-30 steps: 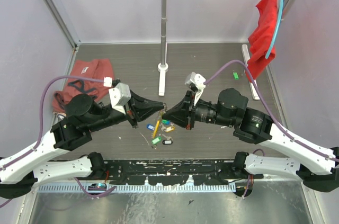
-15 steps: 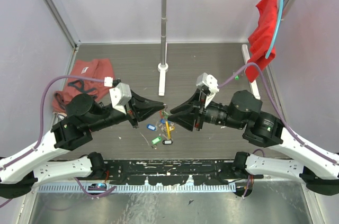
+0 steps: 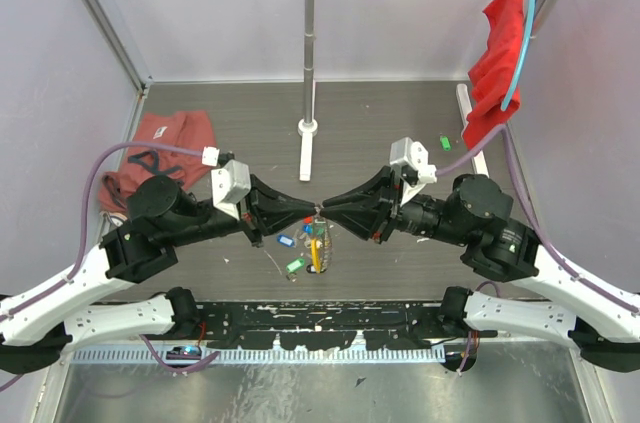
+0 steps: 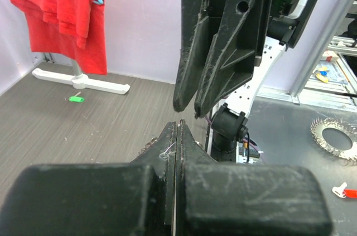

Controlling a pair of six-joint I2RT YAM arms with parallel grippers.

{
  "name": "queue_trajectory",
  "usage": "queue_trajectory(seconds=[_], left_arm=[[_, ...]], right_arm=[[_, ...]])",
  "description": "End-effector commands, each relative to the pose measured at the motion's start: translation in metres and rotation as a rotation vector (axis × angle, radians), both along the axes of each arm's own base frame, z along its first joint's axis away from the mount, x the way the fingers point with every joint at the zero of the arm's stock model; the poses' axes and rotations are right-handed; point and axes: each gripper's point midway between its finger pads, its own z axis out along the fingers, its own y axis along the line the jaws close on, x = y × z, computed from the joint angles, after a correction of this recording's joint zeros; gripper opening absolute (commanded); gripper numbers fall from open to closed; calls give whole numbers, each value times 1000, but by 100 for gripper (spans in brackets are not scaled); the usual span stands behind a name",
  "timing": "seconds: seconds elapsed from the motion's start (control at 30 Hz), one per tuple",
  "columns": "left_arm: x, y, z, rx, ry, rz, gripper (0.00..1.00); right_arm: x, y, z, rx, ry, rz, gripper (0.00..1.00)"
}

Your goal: Put the keys on the keyring

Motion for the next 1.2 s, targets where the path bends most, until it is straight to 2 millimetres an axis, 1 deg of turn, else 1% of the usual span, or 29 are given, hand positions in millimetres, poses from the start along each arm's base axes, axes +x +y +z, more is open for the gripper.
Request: queue_trajectory(seconds=[0.0, 0.07, 0.13, 0.23, 0.33, 0.67, 1.17], left_arm=[[-11, 4, 30, -87, -38, -47, 0], [-12, 4, 31, -90, -41, -48, 0], [-12, 5, 32, -94, -40, -47, 0], [-11, 6, 33, -98, -41, -43, 0], [-12, 6, 33, -102, -42, -43, 0], [-14, 6, 35, -107, -40, -53, 0], [-12, 5, 34, -106, -39, -50, 0]], right_arm=[[-6, 3, 19, 64, -64, 42, 23], [-7, 3, 18, 62, -64, 45, 20], [-8, 2, 16, 59, -65, 49, 20], [-11, 1, 14, 52, -63, 56, 23], [-10, 0, 8, 38, -55, 53, 23], [-10, 2, 6, 29, -50, 60, 13], [-14, 10, 1, 17, -36, 98, 13]])
